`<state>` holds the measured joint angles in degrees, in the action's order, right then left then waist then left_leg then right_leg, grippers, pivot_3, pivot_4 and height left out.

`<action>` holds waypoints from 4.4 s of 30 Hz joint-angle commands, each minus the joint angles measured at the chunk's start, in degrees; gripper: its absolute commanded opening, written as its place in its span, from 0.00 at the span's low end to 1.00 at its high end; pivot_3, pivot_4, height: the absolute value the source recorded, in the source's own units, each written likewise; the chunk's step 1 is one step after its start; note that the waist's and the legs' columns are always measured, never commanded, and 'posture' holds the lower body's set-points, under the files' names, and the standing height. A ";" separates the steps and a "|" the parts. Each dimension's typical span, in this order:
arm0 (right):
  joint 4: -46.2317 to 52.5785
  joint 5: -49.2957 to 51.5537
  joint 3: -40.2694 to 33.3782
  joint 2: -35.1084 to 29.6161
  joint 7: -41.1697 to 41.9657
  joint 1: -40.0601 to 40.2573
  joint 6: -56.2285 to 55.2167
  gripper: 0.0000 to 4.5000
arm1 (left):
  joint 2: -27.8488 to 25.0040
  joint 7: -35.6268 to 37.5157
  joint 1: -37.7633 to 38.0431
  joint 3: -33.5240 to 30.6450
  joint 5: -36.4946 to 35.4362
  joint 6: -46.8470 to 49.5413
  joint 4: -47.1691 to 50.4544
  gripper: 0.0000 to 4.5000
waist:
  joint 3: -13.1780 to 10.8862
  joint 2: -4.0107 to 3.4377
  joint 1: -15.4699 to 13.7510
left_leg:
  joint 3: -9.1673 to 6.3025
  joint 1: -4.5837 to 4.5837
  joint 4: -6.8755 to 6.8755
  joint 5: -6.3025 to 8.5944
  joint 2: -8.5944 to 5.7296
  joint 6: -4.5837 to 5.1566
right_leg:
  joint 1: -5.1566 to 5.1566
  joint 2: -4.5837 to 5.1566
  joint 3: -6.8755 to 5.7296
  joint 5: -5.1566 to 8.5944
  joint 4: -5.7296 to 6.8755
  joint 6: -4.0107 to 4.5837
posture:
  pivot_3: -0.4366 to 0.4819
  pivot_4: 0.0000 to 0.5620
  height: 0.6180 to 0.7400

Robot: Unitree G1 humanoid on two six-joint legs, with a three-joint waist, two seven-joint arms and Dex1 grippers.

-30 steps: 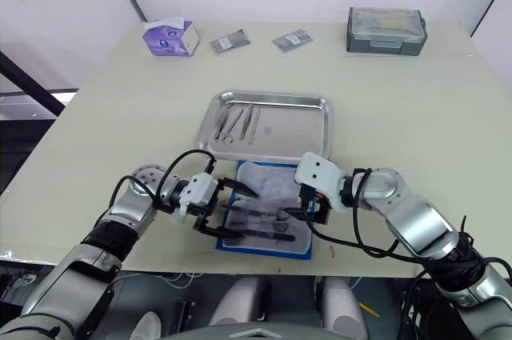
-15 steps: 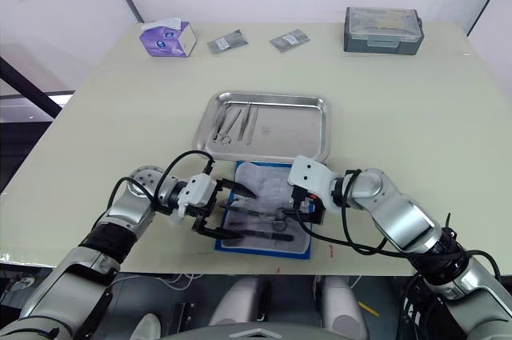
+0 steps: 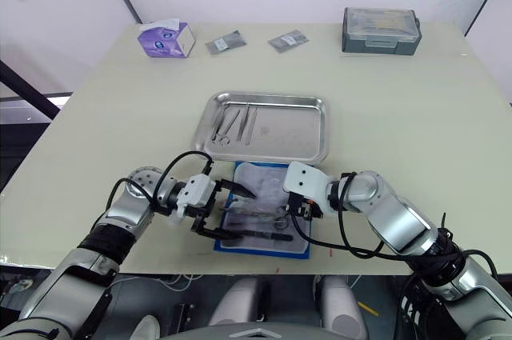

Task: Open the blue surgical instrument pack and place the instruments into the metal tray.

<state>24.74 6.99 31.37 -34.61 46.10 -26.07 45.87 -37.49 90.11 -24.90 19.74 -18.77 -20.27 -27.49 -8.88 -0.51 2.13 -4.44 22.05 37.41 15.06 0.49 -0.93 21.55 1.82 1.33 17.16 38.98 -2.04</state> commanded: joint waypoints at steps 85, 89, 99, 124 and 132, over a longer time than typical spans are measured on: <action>-3.01 -4.49 -0.24 -0.03 5.04 8.31 -13.04 0.11 | -1.26 2.39 0.51 3.53 3.65 -0.02 -4.82 1.00 | 0.35 0.13 0.13 | 0.02 -0.13 -0.01 0.00 0.01 0.00 | -0.10 -0.03 0.02 0.00 0.02 0.00 | 0.48 0.27 0.95; -3.01 -4.62 -0.16 0.00 5.53 8.20 -12.81 0.00 | -1.38 2.39 0.49 3.46 3.59 -0.03 -4.90 1.00 | 0.43 0.17 0.13 | 0.01 -0.14 -0.02 0.00 0.01 0.00 | -0.11 -0.03 0.01 0.00 0.02 0.00 | 0.48 0.27 0.95; -2.08 -4.29 -0.49 0.44 6.04 6.91 -11.37 0.00 | -3.14 2.28 0.39 5.57 5.71 15.31 -4.21 1.00 | 1.20 0.10 0.26 | 0.04 -0.44 -0.10 0.01 0.01 0.01 | -0.42 -0.03 -0.03 0.02 -0.08 0.00 | 0.48 0.27 0.95; 2.90 -4.18 -0.69 1.23 6.03 2.67 -6.80 0.00 | 2.00 1.97 2.46 0.86 7.66 -0.16 -7.77 1.00 | 1.23 0.11 0.16 | -0.06 -0.37 -0.12 0.01 0.02 0.01 | -0.38 -0.02 -0.05 0.03 -0.12 0.01 | 0.48 0.27 0.95; 3.56 -4.04 -0.73 0.68 6.59 1.93 -5.46 0.00 | 2.72 1.09 2.58 1.21 8.65 -1.35 -8.72 1.00 | 1.41 -0.18 0.16 | -0.04 -0.39 -0.12 0.01 -0.01 0.02 | -0.40 0.00 -0.02 0.04 -0.13 -0.01 | 0.48 0.27 0.95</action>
<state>25.15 3.04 31.69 -33.59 52.86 -22.38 40.12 -35.30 90.38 -25.21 17.96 -15.81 -21.68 -31.15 -7.48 -0.69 2.29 -4.48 21.66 37.29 15.07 0.47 -0.92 21.15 1.83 1.31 17.20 38.86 -2.05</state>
